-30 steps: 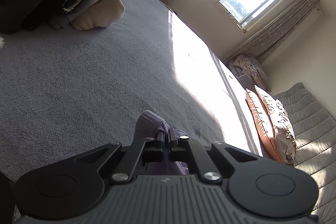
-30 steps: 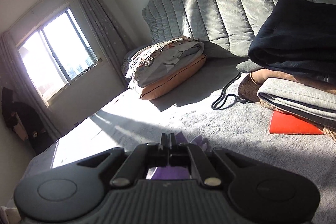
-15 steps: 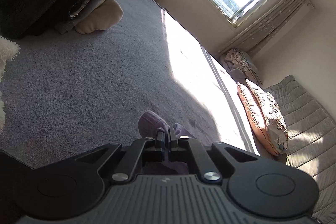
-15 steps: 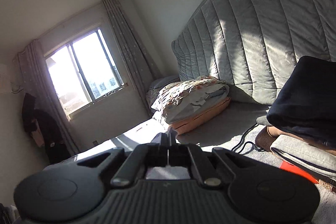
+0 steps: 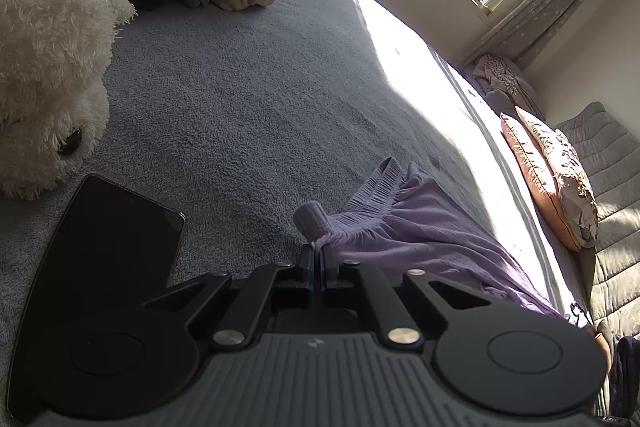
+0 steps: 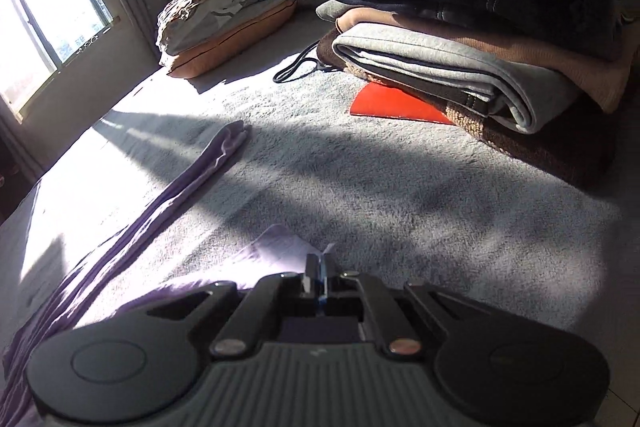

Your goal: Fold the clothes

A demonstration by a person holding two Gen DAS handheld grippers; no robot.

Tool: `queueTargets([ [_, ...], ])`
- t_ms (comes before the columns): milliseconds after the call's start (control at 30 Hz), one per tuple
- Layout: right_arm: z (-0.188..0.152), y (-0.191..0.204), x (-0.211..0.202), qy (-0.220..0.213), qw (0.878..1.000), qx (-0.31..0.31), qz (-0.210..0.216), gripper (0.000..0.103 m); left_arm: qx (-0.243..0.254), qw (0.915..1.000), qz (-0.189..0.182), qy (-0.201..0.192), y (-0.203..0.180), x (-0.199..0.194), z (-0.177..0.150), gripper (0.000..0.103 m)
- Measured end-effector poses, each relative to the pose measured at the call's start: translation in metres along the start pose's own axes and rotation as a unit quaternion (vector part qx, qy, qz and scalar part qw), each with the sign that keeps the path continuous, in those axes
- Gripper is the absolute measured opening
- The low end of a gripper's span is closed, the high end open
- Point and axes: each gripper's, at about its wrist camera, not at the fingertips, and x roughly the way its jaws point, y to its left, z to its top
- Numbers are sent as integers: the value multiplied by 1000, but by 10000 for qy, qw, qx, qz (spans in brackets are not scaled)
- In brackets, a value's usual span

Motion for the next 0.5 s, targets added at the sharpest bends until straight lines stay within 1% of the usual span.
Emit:
queueTargets([
  [33, 3, -2, -7, -120, 9999, -16, -55, 0, 40, 10000, -6, -39, 0, -2, 1, 2],
  [100, 10, -4, -23, -335, 9994, -76, -63, 0, 186, 9998, -6, 26, -1, 0, 2, 2],
  [133, 13, -5, -27, -340, 9993, -106, -95, 0, 257, 9996, -1, 78, -1, 1, 2, 3],
  [167, 15, -5, -31, -327, 9993, -136, -132, 0, 297, 9990, 53, 316, -2, 6, 1, 6],
  [233, 18, -7, -38, -281, 9994, -137, -163, 0, 232, 9986, 190, 441, 0, 8, 2, 8],
  [267, 19, -8, -40, -245, 9995, -98, -149, 1, 231, 9986, 351, 318, 2, 3, 5, 14],
  [300, 20, -9, -43, -208, 9997, -59, -135, 4, 241, 9983, 507, 183, 4, -2, 9, 21],
  [333, 20, -8, -46, -190, 9997, -23, -127, 5, 355, 9975, 612, -70, 3, -11, 13, 25],
  [367, 20, -6, -48, -196, 9997, -27, -146, 5, 448, 9972, 557, -234, 0, -17, 18, 35],
  [400, 21, -1, -51, -232, 9995, -83, -191, 5, 541, 9965, 502, -399, -4, -22, 22, 41],
  [467, 23, 9, -55, -277, 9993, -140, -191, 7, 722, 9941, 384, -711, -10, -33, 30, 44],
  [500, 26, 17, -56, -285, 9994, -119, -136, 9, 764, 9944, 253, -681, -15, -28, 33, 45],
])
